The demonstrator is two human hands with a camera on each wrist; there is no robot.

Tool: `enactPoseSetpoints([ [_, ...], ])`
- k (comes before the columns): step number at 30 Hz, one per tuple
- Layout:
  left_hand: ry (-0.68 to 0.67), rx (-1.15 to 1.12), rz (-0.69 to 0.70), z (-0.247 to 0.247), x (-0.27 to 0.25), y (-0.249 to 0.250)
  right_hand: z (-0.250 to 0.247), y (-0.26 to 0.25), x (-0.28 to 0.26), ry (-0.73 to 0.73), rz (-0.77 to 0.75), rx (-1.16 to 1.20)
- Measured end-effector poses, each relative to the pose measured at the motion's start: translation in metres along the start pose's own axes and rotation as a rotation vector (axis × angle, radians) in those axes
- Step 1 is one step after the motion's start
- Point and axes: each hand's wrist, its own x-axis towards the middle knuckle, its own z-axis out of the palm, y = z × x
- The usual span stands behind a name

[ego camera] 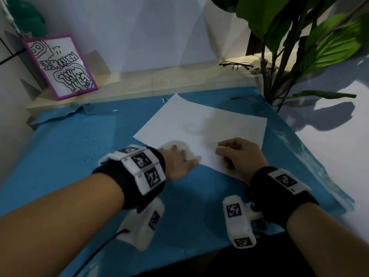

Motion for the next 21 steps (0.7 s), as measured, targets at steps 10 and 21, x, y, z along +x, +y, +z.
enactPoseSetpoints([
  [10,0.259,0.035,0.09,-0.014,-0.032,0.022,-0.008,-0.005,0.0,-0.155,0.048,-0.137],
  [21,-0.007,0.042,0.344,0.048,-0.033,0.031,-0.008,-0.009,-0.001,-0.159,0.1,-0.075],
])
